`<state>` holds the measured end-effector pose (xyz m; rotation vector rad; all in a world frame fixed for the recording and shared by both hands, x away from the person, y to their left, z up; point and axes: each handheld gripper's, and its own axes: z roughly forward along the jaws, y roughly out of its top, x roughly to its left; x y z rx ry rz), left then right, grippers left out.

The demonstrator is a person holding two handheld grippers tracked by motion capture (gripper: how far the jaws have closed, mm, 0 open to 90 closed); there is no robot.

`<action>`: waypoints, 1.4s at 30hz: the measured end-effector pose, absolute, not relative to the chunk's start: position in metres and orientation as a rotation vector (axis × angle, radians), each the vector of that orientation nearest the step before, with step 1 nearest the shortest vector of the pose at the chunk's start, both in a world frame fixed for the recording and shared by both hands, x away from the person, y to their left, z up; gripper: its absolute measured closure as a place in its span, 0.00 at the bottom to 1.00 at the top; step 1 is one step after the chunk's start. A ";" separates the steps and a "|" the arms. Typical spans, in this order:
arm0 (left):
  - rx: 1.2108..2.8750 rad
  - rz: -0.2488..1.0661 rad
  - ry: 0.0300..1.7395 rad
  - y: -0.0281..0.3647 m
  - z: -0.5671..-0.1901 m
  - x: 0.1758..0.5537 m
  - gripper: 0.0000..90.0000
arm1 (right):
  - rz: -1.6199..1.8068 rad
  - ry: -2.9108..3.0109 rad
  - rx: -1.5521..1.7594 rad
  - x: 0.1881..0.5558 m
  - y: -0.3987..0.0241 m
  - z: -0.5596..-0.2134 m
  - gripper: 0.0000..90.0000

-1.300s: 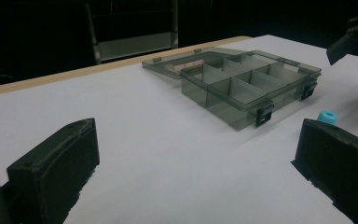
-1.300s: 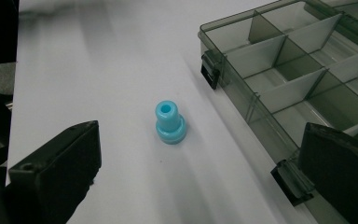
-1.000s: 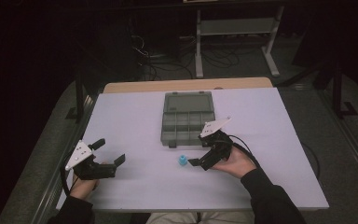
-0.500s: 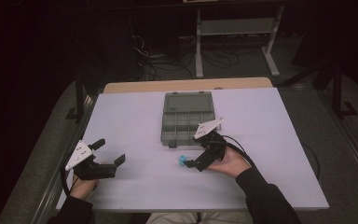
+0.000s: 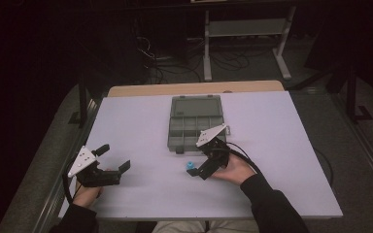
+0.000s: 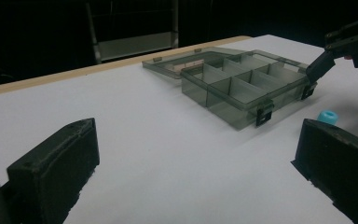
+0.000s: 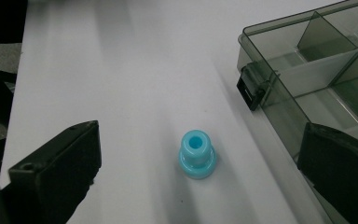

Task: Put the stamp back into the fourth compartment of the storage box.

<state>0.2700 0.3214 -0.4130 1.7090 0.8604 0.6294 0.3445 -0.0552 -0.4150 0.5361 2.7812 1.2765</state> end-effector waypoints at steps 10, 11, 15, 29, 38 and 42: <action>1.709 0.630 0.862 0.322 -0.413 0.270 0.00 | 1.242 2.802 0.524 0.347 -0.045 -0.426 0.00; 1.708 0.629 0.862 0.322 -0.413 0.270 0.00 | 1.241 2.803 0.526 0.347 -0.045 -0.426 0.00; 1.709 0.628 0.859 0.321 -0.413 0.270 0.00 | 1.237 2.816 0.528 0.348 -0.044 -0.428 0.04; 1.703 0.623 0.857 0.322 -0.413 0.270 0.00 | 1.168 2.867 0.508 0.349 -0.041 -0.435 0.22; 1.703 0.626 0.859 0.322 -0.413 0.270 0.00 | 1.141 2.856 0.483 0.348 -0.041 -0.433 0.52; 1.703 0.625 0.858 0.322 -0.413 0.270 0.00 | 1.141 2.849 0.480 0.348 -0.042 -0.432 0.59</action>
